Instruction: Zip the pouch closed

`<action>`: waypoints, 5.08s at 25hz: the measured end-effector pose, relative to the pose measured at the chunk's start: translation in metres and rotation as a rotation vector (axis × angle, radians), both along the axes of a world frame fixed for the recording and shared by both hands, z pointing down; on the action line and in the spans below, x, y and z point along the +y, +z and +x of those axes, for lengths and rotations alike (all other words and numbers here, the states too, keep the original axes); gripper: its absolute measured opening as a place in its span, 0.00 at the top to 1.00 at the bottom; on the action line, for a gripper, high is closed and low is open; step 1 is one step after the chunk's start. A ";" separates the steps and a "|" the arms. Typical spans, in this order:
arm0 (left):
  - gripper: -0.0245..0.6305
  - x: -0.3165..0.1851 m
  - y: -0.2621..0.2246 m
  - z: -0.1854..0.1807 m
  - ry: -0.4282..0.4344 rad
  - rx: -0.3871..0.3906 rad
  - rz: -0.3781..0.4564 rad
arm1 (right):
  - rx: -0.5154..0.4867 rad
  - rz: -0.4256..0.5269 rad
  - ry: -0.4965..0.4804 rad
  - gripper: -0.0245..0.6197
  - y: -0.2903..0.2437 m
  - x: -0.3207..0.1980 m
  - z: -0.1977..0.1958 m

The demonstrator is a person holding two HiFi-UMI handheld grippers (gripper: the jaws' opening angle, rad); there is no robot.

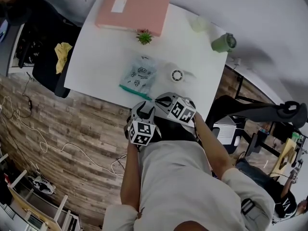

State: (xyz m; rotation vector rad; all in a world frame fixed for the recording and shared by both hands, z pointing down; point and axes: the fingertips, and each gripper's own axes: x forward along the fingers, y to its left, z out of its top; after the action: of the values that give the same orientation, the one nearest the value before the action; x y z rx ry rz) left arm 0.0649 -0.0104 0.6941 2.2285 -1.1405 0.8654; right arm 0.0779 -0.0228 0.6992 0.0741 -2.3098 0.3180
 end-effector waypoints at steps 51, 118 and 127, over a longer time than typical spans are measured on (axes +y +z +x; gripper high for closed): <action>0.97 -0.008 0.014 -0.016 -0.002 -0.064 -0.054 | 0.031 0.049 0.096 0.96 -0.004 0.000 -0.010; 0.97 -0.036 0.008 -0.057 -0.121 -0.092 -0.066 | 0.076 0.059 0.209 0.96 -0.006 -0.019 0.012; 0.97 -0.040 0.008 -0.073 -0.136 -0.097 -0.062 | 0.087 0.061 0.232 0.96 -0.005 -0.020 0.017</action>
State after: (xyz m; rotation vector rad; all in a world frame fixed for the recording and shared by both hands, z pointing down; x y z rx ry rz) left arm -0.0077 -0.0504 0.7018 2.0526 -1.2760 0.9480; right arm 0.0950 -0.0429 0.6943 0.3809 -2.2269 0.3541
